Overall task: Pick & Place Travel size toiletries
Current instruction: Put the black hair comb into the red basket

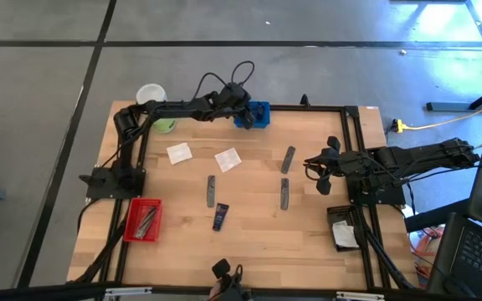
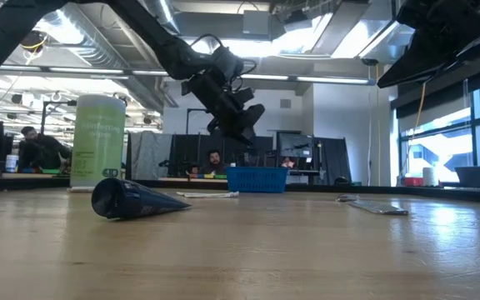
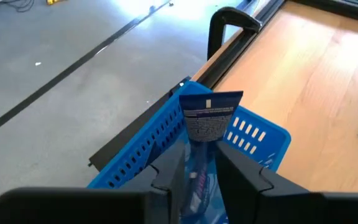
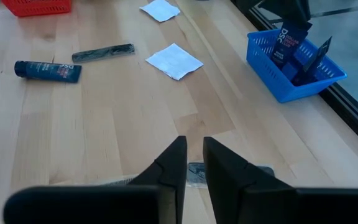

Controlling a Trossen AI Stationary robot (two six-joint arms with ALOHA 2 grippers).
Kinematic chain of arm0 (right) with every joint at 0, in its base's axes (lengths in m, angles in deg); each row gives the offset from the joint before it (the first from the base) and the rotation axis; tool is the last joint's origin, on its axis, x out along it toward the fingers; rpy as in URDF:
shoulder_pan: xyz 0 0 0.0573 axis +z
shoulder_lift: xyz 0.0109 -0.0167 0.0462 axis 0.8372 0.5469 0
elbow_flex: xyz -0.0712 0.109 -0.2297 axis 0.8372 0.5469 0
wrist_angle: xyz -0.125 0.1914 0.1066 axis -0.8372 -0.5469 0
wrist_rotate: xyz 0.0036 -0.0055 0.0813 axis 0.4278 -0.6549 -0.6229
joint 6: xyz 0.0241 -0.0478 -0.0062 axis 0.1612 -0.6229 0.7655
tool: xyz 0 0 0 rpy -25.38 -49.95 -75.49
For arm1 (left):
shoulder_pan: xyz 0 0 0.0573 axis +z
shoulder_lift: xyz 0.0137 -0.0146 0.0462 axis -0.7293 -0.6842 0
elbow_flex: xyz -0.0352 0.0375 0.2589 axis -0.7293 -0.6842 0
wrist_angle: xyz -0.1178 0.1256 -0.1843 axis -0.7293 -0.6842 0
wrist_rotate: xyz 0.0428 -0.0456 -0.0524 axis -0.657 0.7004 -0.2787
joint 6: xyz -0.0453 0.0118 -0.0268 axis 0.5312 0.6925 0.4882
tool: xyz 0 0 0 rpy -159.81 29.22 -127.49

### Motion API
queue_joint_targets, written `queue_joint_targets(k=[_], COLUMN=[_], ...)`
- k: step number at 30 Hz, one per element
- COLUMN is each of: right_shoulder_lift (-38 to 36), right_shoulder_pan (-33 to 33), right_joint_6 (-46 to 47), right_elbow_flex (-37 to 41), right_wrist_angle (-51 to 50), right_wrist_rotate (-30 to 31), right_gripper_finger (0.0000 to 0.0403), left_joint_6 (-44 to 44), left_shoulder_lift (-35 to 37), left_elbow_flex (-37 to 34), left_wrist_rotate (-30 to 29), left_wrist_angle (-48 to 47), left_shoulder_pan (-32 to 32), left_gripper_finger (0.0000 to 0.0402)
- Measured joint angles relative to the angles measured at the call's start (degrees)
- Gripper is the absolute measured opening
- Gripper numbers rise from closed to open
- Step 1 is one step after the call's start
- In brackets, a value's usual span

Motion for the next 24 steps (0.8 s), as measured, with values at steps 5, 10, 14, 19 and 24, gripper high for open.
queue_joint_targets(k=[5, 10, 14, 19, 24], right_shoulder_lift=[0.00, 0.01, 0.00, 0.01, 0.00], right_shoulder_pan=[-0.01, 0.00, 0.00, -0.01, 0.01], right_joint_6=[0.00, -0.01, -0.01, -0.01, -0.01], right_elbow_flex=[0.00, 0.01, 0.00, 0.00, 0.00], right_wrist_angle=[0.00, 0.00, 0.00, 0.00, 0.00], right_wrist_rotate=[-0.01, 0.00, 0.00, 0.00, -0.01], right_gripper_finger=[0.0056, 0.0066, 0.0075, 0.0086, 0.0096], left_joint_6=[-1.75, -1.61, -3.02, -5.49, -4.09], left_shoulder_lift=[1.68, 5.88, 10.20, 15.83, 20.44], left_elbow_flex=[0.00, 0.00, 0.02, 0.04, -1.85], left_wrist_rotate=[0.00, 5.75, 13.41, 14.55, 14.34], left_wrist_angle=[0.04, -1.53, -9.64, -24.70, -32.95], left_shoulder_pan=[0.00, -0.08, -1.11, -4.71, -8.70], left_gripper_finger=[0.0104, 0.0109, 0.0102, 0.0088, 0.0078])
